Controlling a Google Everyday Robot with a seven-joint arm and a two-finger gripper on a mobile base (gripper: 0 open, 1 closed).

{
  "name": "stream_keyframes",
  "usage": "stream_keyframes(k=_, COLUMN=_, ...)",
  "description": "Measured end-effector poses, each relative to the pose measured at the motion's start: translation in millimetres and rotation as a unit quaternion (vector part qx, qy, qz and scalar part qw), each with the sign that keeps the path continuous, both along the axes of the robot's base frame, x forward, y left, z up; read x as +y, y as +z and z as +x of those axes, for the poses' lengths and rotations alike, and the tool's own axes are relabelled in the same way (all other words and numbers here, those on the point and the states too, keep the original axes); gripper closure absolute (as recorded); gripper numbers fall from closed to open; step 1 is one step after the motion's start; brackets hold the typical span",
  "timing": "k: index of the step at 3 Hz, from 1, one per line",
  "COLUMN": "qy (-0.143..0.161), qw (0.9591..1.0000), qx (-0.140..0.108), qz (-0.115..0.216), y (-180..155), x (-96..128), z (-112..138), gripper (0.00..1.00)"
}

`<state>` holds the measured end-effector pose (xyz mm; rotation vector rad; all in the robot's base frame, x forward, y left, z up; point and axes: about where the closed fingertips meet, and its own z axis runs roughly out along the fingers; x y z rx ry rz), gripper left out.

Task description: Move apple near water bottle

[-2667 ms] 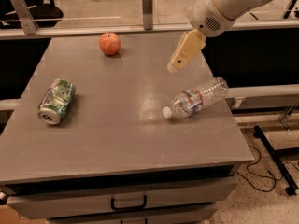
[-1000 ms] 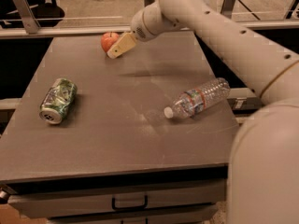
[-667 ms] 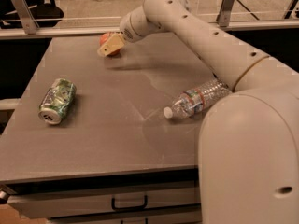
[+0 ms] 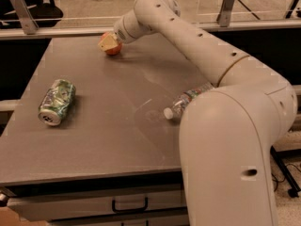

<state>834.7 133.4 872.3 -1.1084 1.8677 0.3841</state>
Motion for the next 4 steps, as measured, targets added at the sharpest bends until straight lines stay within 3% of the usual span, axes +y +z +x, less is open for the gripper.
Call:
stream_keyframes(k=1, qy=0.001, qw=1.0, qx=0.005, qz=0.008, y=3.5, x=-0.4, z=-5.3, gripper=0.65)
stream_keyframes(k=2, qy=0.0, qw=0.9999, qx=-0.01, qz=0.003, y=25.6, x=-26.1, z=-16.6, gripper=0.87)
stream_keyframes(k=3, qy=-0.01, qw=0.9996, qx=-0.016, qz=-0.022, y=43.0, x=-76.8, z=-39.5, gripper=1.0)
stream_keyframes(k=4, qy=-0.02, qw=0.9991, qx=-0.001, qz=-0.038, y=40.9, x=-126.1, z=-72.8, gripper=1.0)
